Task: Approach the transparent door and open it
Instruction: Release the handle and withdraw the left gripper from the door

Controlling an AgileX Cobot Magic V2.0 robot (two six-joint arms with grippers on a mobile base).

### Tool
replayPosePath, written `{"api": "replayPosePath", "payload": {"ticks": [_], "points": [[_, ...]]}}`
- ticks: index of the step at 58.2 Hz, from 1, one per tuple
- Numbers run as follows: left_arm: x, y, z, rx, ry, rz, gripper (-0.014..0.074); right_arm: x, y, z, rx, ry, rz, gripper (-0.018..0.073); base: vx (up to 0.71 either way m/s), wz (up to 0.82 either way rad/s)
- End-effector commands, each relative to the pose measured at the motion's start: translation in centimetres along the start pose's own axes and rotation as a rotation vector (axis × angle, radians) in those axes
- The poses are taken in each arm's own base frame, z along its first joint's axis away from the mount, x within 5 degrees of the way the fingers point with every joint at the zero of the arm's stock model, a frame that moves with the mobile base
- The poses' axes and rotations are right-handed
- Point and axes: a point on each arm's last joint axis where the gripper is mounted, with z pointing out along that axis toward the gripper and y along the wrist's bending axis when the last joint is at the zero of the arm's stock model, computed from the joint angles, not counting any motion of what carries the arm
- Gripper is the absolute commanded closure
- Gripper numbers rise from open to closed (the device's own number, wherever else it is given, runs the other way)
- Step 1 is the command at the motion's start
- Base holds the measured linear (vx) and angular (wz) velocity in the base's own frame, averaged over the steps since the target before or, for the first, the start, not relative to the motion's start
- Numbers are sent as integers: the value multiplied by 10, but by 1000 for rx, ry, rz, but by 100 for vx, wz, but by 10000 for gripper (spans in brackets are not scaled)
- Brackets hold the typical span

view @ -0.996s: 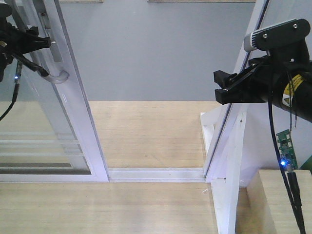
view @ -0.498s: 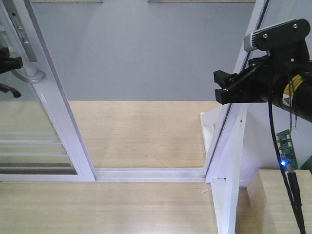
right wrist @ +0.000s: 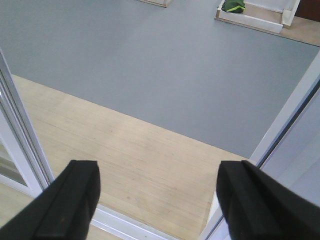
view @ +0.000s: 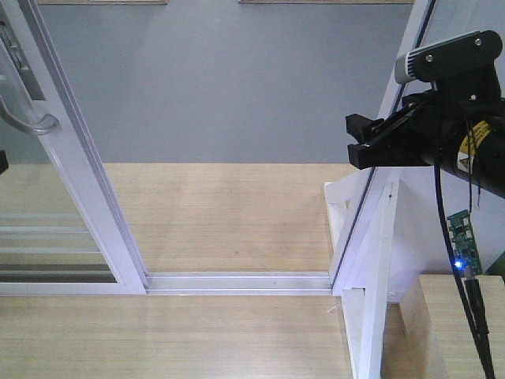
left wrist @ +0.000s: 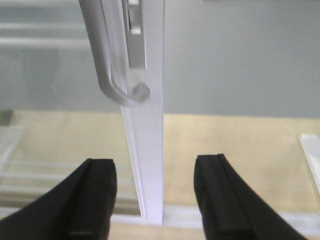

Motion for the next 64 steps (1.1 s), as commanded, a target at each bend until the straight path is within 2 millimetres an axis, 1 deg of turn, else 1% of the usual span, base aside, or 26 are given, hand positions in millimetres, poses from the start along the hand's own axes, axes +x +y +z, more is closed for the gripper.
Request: {"api": "replayPosePath", "payload": {"ticks": [1,9,17,22,28,32,40,41,47,52,59,61,64], "points": [[-5,-3,-19,22,12,-9,130,-18,0,-9,-22,-110,-5,17,0,0],[4,-5,-31,50,107,-5,130,-18,0,-9,-22,-110,-5,17,0,0],[3,-6,-39,49,90,24,147,-18,0,-9,-22,-110,-5,17,0,0],[0,-8,-44,55,54,39,193,-18,0,-9,-22,-110,-5,17,0,0],[0,-10,-55,68,6,7,288,-18,0,-9,-22,-110,-4,17,0,0],[1,-10,-65,69,-38,1,376,-18,0,-9,-21,-108,-4,17,0,0],[9,-10,-84,60,-127,27,587,-18,0,-9,-22,-110,-4,17,0,0],[12,-11,-86,60,-141,38,606,-18,0,-9,-22,-110,-4,17,0,0],[29,-13,-98,64,-232,100,606,-18,0,-9,-22,-110,-4,17,0,0],[46,-13,-105,66,-334,101,605,-18,0,-9,-22,-110,-4,17,0,0],[77,-12,-106,70,-469,27,604,-18,0,-9,-19,-104,-4,17,0,0],[88,-11,-104,70,-491,20,604,-18,0,-9,-19,-104,-4,17,0,0],[100,-11,-102,67,-526,19,604,-18,0,-9,-19,-104,-4,17,0,0]]}}
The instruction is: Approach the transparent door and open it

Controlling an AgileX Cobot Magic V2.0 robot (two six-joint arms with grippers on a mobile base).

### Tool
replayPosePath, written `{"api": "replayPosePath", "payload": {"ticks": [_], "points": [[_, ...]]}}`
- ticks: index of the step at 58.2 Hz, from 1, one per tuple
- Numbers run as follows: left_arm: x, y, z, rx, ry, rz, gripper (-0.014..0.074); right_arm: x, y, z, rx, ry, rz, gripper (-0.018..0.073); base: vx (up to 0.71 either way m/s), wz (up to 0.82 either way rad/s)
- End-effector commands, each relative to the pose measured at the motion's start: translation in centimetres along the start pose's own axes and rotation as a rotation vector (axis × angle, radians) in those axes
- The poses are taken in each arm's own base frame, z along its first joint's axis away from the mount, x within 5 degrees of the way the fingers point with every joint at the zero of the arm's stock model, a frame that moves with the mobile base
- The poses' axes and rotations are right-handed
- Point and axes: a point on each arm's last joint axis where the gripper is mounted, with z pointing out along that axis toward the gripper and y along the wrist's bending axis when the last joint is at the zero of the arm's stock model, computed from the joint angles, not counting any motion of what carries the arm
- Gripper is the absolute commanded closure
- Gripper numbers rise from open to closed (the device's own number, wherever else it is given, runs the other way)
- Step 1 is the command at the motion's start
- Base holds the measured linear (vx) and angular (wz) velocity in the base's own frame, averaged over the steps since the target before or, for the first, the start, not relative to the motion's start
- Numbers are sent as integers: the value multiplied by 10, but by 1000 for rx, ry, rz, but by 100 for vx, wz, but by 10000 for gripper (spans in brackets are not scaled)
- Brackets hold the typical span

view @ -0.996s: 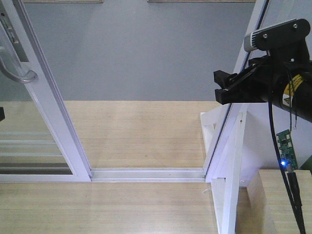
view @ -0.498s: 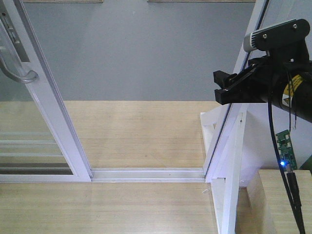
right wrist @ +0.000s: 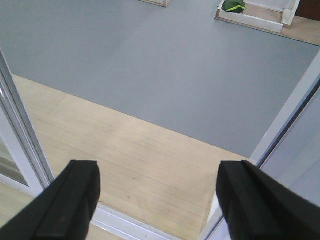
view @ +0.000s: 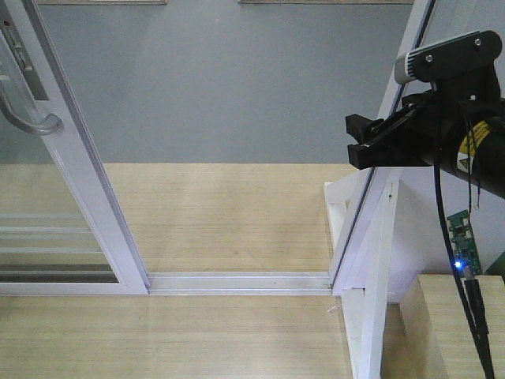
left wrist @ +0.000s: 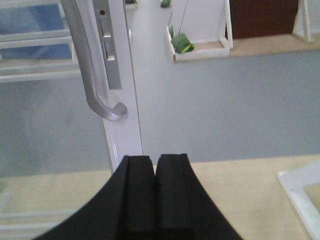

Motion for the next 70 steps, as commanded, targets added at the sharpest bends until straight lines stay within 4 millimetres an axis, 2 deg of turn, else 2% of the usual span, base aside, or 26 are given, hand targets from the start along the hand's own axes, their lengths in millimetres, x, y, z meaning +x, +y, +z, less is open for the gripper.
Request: {"api": "replayPosePath", "payload": {"ticks": [1,11,23,60,64,70], "points": [[2,0,-5,-6,-178,-24,604,-18,0,-9,-19,-105,-6,17,0,0],[33,0,-11,-12,-289,-31,604,-18,0,-9,-19,-105,-6,17,0,0],[36,-1,-11,1,-237,-30,603,-18,0,-9,-19,-105,-6,17,0,0],[36,-1,-11,1,-237,-30,603,-18,-1,-11,-14,-105,-5,22,0,0],[36,-1,-11,1,-237,-30,603,-16,-6,-17,8,-106,6,46,0,0],[36,-1,-11,1,-237,-30,603,-8,-13,-30,28,-123,10,141,0,0]]}}
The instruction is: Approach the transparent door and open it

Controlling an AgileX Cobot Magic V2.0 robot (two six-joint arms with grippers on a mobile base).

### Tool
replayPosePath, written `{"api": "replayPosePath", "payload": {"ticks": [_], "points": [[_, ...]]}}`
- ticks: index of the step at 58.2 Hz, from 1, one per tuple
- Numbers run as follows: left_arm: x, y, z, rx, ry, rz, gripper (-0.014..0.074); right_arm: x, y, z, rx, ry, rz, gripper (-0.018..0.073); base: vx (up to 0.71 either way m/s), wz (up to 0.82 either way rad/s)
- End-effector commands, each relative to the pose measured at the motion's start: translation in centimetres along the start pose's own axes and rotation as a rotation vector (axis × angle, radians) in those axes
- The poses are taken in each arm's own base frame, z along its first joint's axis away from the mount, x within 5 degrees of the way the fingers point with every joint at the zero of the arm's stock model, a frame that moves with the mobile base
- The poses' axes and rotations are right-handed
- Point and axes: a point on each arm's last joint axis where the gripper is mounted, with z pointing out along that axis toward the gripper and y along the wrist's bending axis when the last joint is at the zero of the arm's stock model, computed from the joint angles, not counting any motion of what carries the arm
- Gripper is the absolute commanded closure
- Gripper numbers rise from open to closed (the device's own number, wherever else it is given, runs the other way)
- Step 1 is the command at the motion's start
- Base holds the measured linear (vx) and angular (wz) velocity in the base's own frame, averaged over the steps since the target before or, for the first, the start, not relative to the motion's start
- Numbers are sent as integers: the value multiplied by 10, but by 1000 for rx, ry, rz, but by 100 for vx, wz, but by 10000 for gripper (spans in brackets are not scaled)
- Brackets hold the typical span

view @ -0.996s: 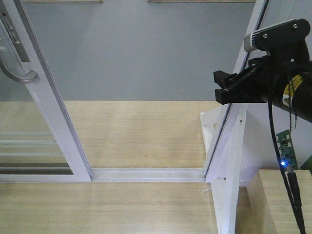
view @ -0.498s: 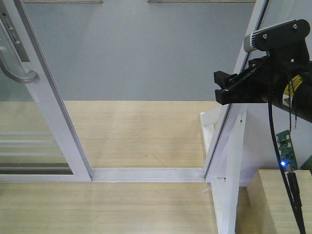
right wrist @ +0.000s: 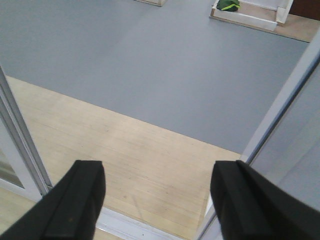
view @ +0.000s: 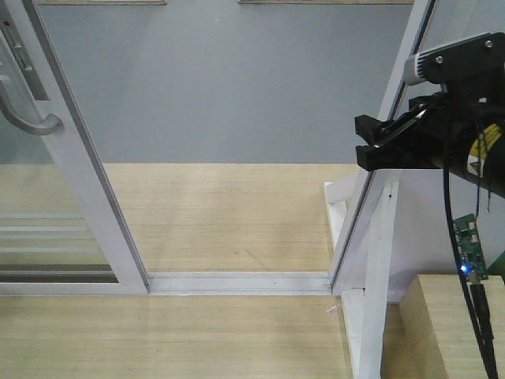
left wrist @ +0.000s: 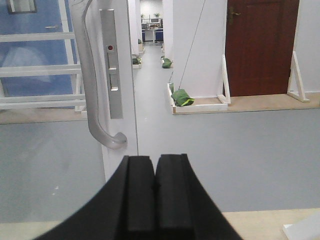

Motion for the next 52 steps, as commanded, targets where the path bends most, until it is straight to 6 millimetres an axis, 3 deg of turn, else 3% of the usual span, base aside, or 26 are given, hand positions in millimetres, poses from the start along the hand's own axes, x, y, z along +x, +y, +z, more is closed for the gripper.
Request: {"api": "replayPosePath", "payload": {"ticks": [1,16,22,37,52], "points": [[-2,0,0,0,-66,-16,603,-10,-7,-21,2,-122,5,167,0,0],[-2,0,0,0,-66,-16,603,42,-33,-68,135,-168,137,575,0,0],[-2,0,0,0,-65,-16,603,62,-38,-86,202,-195,133,572,0,0],[-2,0,0,0,-65,-16,603,110,-33,-112,320,-329,-77,569,0,0],[-2,0,0,0,-65,-16,603,156,-23,-119,328,-438,-8,568,0,0]]}}
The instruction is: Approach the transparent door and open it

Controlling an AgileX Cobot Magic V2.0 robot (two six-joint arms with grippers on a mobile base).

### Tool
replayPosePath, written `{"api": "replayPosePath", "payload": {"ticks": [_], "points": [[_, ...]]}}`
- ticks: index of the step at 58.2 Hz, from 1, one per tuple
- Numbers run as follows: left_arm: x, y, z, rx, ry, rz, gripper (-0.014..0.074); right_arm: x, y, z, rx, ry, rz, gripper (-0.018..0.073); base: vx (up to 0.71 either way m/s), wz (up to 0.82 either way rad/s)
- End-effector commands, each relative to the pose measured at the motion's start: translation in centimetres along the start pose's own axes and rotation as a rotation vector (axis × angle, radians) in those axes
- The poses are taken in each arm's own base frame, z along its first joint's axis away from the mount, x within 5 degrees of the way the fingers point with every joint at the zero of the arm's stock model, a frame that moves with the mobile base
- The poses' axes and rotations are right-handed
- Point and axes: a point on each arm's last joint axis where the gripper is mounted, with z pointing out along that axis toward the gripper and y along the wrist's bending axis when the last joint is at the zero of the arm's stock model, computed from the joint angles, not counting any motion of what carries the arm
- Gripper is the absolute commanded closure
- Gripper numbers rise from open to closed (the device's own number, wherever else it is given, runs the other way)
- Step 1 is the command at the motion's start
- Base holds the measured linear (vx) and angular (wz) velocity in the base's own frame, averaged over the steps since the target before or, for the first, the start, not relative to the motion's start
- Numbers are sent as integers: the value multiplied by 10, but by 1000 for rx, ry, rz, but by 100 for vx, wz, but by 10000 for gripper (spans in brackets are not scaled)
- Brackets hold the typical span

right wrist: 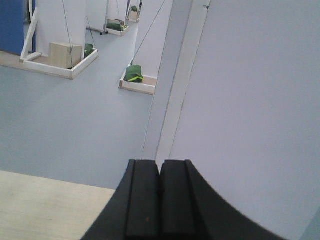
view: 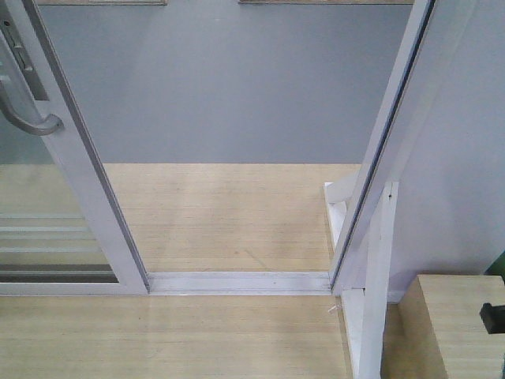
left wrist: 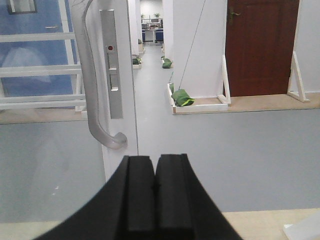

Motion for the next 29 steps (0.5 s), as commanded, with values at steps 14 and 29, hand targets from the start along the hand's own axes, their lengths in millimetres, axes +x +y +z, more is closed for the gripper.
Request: {"api": "replayPosePath", "payload": {"ticks": [14,29], "points": [[-2,0,0,0,-65,-16,603,13,1,-13,27,-103,27,566,0,0],[-2,0,0,0,-65,-16,603,14,1,-15,33,-102,60,566,0,0]]}}
